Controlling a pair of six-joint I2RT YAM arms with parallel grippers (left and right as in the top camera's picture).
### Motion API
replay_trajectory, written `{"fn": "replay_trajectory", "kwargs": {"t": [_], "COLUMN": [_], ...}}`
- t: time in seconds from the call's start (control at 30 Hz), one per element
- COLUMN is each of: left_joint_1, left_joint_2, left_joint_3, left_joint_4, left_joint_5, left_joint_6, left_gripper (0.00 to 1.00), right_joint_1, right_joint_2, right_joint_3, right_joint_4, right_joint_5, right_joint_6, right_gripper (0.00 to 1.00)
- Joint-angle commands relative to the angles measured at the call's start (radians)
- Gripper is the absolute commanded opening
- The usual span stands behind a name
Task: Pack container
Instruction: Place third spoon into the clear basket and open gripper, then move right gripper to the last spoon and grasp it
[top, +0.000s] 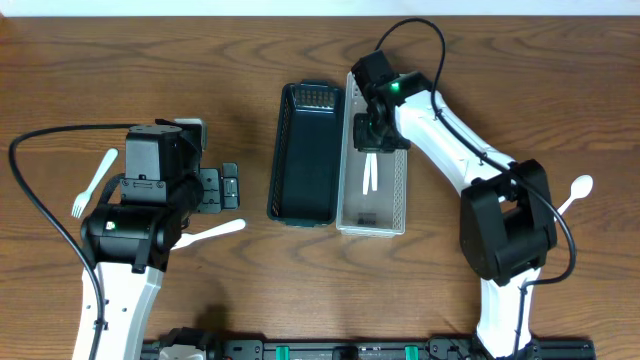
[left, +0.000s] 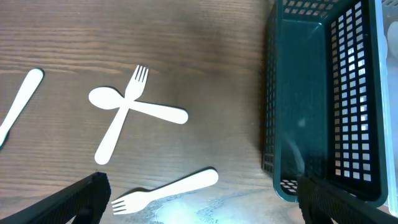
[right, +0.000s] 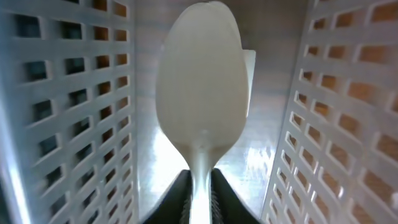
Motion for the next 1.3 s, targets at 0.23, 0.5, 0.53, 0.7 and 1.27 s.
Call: {"fn": "replay_trajectory", "kwargs": {"t": [0.23, 0.5, 0.53, 0.7, 1.27], "left_joint_1": [0.005, 0.005, 0.005, 0.005, 0.005], "left_joint_2": [-0.005, -0.005, -0.005, -0.005, -0.005], "left_joint_3": [0.018, 0.018, 0.018, 0.018, 0.018], "left_joint_4": [-0.003, -0.003, -0.003, -0.003, -0.003], "left_joint_5": [0.003, 0.003, 0.003, 0.002, 0.002], "left_joint_6": [0.014, 0.014, 0.014, 0.014, 0.014], "left_gripper": [0.98, 0.98, 0.98, 0.98, 0.98], "right_joint_1": [-0.011, -0.198, -0.244, -0.512, -0.993], "right_joint_2": [-0.007, -0.108, -0.126, -0.185, -0.179], "right_joint_3": [0.103, 0.513, 0.543, 0.563, -0.049], "right_joint_4": [-0.049, -0.286, -0.315, -0.468, -0.234], "right_joint_5": [0.019, 0.122, 0.126, 0.124, 0.01], "right_joint_6": [-0.056, -0.087, -0.076, 0.024, 0.022], "right_gripper": [0.31, 0.32, 0.32, 0.33, 0.38]}}
